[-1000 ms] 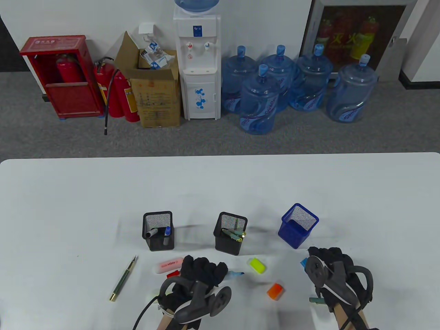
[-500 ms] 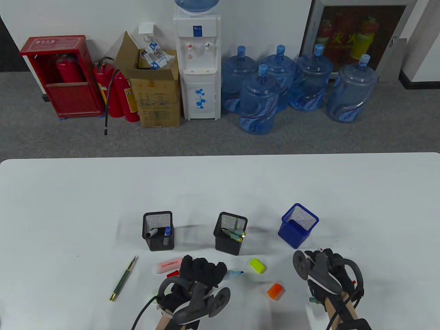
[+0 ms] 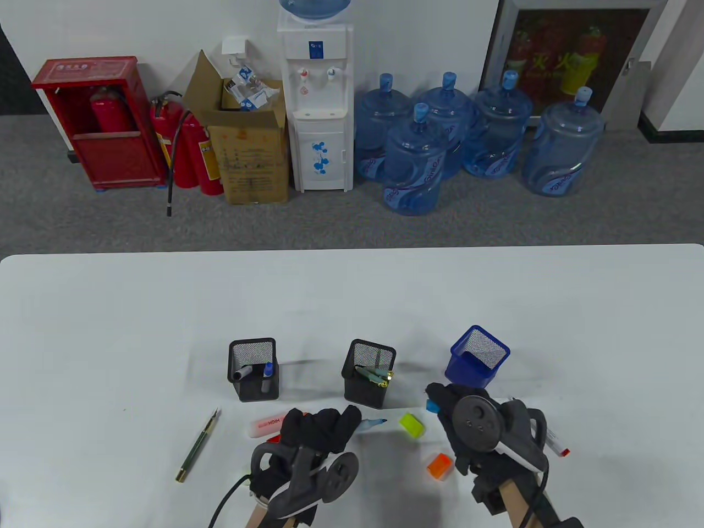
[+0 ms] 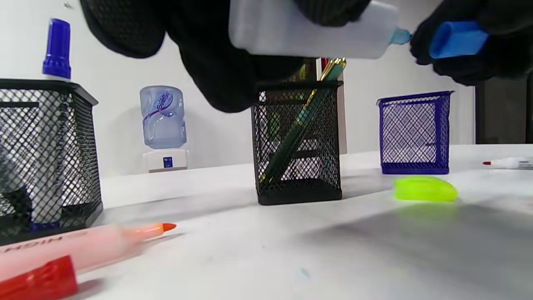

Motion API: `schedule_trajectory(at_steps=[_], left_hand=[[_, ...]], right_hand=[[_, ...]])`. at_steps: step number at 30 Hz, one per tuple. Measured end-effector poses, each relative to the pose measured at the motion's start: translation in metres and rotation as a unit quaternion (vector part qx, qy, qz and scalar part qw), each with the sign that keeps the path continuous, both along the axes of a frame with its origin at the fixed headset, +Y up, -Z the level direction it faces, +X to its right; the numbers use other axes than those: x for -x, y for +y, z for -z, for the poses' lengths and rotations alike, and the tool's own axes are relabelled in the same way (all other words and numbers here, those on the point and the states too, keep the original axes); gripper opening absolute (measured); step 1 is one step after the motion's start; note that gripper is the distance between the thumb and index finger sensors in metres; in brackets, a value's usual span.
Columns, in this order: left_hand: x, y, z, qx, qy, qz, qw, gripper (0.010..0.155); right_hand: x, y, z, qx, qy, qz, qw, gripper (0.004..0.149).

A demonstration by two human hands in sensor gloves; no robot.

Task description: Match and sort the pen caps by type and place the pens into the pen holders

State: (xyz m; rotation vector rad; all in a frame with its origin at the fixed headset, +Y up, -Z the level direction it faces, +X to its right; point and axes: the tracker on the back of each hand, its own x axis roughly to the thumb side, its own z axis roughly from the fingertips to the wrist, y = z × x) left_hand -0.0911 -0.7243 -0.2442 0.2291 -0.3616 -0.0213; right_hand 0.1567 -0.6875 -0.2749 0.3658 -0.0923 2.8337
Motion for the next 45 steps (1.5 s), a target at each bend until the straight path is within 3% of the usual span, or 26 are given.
schedule_trajectory(at_steps=[4,6,7,21,26,34,45], left_hand=[[-0.002,-0.004,0.0,0.005,-0.004,-0.004,1.0,0.06],[-0.004,-0.006,0.001,0.004,-0.004,-0.002,1.0,0.06],[-0.005,-0.007,0.001,0.007,-0.004,0.001,1.0,0.06],[-0.02,-0.009,-0.004,0.027,-0.03,-0.019,0.999,0.059],[-0.019,-0.01,-0.003,0.048,-0.035,-0.055,0.997,0.059],[-0.02,-0.006,-0.005,0.035,-0.052,-0.071,0.996,0.058],[-0.023,0.006,-0.009,0.007,-0.078,-0.076,0.994,0.057]], right_hand=[[0.011,-0.029,-0.003,0.001,0.037,0.049,0.998,0.055],[0.01,-0.034,-0.003,0.018,0.047,0.039,0.998,0.055],[0.009,-0.035,-0.004,0.001,0.04,0.056,0.998,0.055],[0.027,-0.035,-0.01,0.02,0.095,0.066,0.993,0.055],[0.027,-0.032,-0.016,-0.014,0.1,0.09,0.991,0.057],[0.04,-0.03,-0.027,-0.091,0.11,0.035,0.989,0.055],[0.044,-0.018,-0.034,-0.125,0.123,0.04,0.984,0.053]])
